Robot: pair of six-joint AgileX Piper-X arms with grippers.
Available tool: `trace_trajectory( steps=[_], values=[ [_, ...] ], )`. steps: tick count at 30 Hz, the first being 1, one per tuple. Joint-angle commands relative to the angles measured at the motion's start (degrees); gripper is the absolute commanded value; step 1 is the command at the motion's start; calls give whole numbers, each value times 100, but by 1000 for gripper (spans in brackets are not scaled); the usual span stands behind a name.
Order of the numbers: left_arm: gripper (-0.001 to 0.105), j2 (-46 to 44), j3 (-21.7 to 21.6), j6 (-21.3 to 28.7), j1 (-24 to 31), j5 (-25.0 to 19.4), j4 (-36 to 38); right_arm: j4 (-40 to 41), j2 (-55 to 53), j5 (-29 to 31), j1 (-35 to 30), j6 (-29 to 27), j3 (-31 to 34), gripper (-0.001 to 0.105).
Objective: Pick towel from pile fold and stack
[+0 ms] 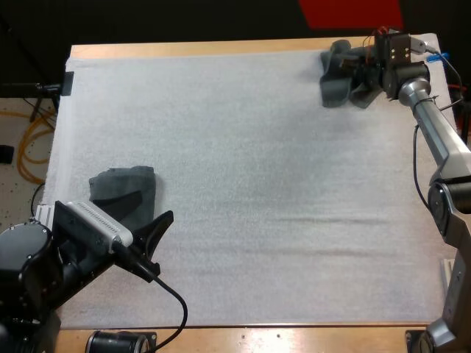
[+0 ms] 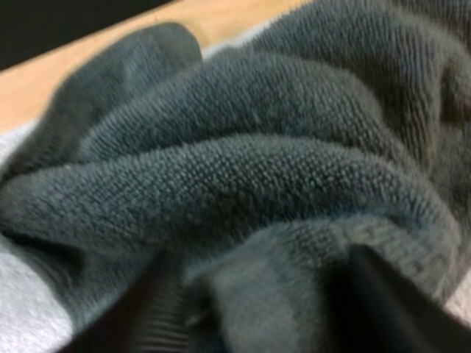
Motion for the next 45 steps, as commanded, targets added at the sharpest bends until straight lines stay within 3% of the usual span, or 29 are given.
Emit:
trace_trajectory(
  steps=[1, 2, 3, 6, 13, 19, 30, 37, 45],
  values=[
    [58, 5, -25, -68, 3, 19, -11, 61, -23, 60, -12, 17, -63, 12],
    [58, 5, -25, -68, 3, 19, -11, 69, -39, 24, -12, 6, -63, 2],
    [58, 5, -25, -79, 3, 19, -11, 68, -50, -25, -12, -6, -63, 0],
    [58, 5, -25, -82, 3, 19, -11, 68, -206, -232, -12, -167, -63, 0],
    [58, 5, -25, -82, 3, 19, -11, 118, -1133, -331, 7, -1119, -63, 0],
    [58, 5, -25, -82, 3, 27, -11, 427, -2304, -609, 26, -1321, -63, 0],
    [58, 5, -25, -82, 3, 237, 32, 2425, -3380, -747, 462, -1595, 18, 0],
    [58, 5, -25, -22, 3, 322, 414, 2762, -3414, -747, 1410, -1428, 859, 0],
    [58, 5, -25, 25, 3, 322, 519, 2505, -3414, -747, 3221, -1142, 1911, 0]
  ],
)
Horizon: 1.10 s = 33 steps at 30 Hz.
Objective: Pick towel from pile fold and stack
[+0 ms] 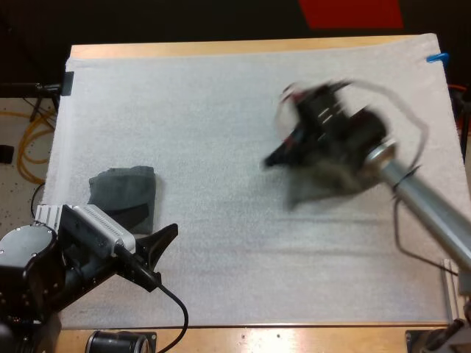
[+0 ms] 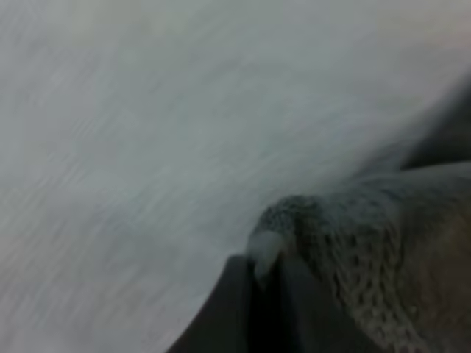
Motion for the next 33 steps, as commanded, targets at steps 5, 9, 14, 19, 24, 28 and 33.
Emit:
trace_trajectory(
  steps=[5, 9, 14, 19, 24, 28, 33],
  values=[
    [58, 5, -25, 26, 3, 60, -16, 27, -29, -59, 1338, 3, 95, 0],
    [58, 5, -25, 26, 3, 60, 16, 233, -29, -59, 1854, 20, 95, 0],
    [58, 5, -25, 62, 3, 60, 15, 670, -86, -329, 2006, 70, 95, 19],
    [58, 5, -25, 115, 3, 60, 15, 900, -324, -256, 2001, -290, 95, 73],
    [58, 5, -25, 118, 3, 50, 15, 1006, -695, 835, 1894, -346, 95, 73],
    [58, 5, -25, 118, 3, 50, 15, 1100, -790, 837, 1335, -233, 95, 64],
    [58, 5, -25, 118, 3, 50, 28, 1247, -775, 549, 388, -246, 171, 64]
  ],
)
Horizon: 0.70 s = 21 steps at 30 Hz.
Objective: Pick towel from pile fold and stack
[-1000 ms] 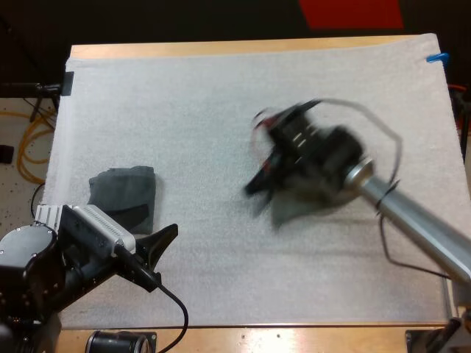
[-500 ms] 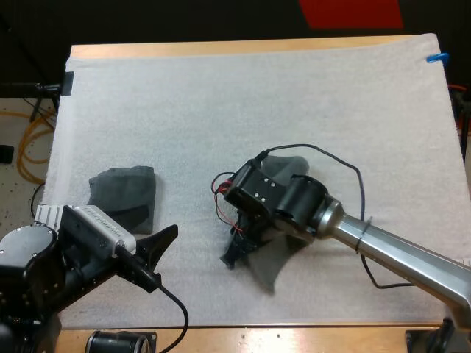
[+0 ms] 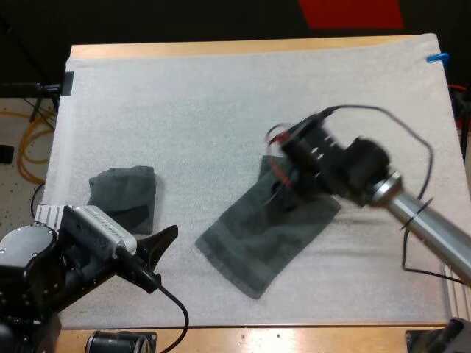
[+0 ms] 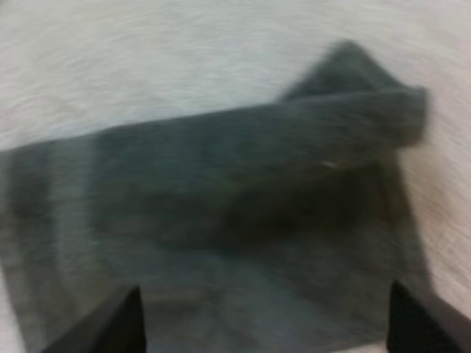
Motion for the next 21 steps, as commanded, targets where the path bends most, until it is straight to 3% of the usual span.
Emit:
trace_trajectory(
  steps=[1, 6, 10, 16, 21],
  values=[
    [58, 5, -25, -2, 3, 50, -30, 71, -22, -105, -264, 12, 86, 64],
    [58, 5, -25, -2, 3, 50, -30, 18, -22, -193, -1001, -61, 693, 64],
    [58, 5, -25, -2, 3, 50, -30, -468, -22, -193, -1304, -155, 1509, 64],
    [58, 5, -25, -2, 3, 50, 78, -1557, -9, -193, -1370, -39, 2474, 64],
    [58, 5, -25, -2, 3, 50, 237, -1998, 236, -193, -1370, 46, 2726, 64]
  ],
)
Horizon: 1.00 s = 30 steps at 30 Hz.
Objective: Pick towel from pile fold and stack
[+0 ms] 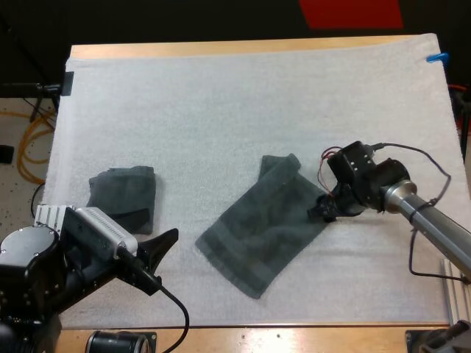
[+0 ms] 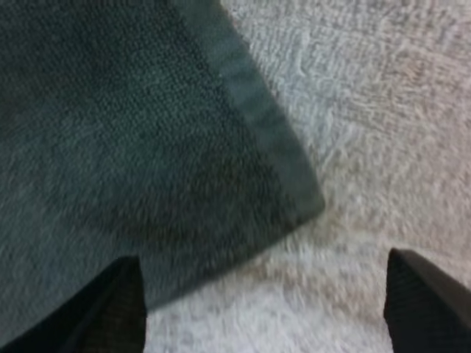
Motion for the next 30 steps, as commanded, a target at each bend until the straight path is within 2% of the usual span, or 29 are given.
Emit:
trace_trajectory(
  steps=[1, 8, 14, 18, 22, 23, 30],
  values=[
    [58, 5, -25, -11, 3, 36, 92, -175, 102, -47, -17, 5, -2, 64],
    [58, 5, -25, -11, 3, 36, 198, -507, 658, -47, -17, 50, -3, 61],
    [58, 5, -25, -11, 3, 36, 323, -558, 919, -47, -17, 48, -3, 48],
    [58, 5, -25, -11, 3, 36, 434, -714, 935, -47, -17, 22, -3, 32],
    [58, 5, -25, -11, 3, 36, 497, -706, 935, -17, -17, -62, -3, 2],
    [58, 5, -25, -11, 3, 36, 496, -683, 935, 23, -17, -63, -3, 0],
    [58, 5, -25, 20, 3, 54, 496, -266, 920, 574, -17, -231, -3, 0]
  ],
)
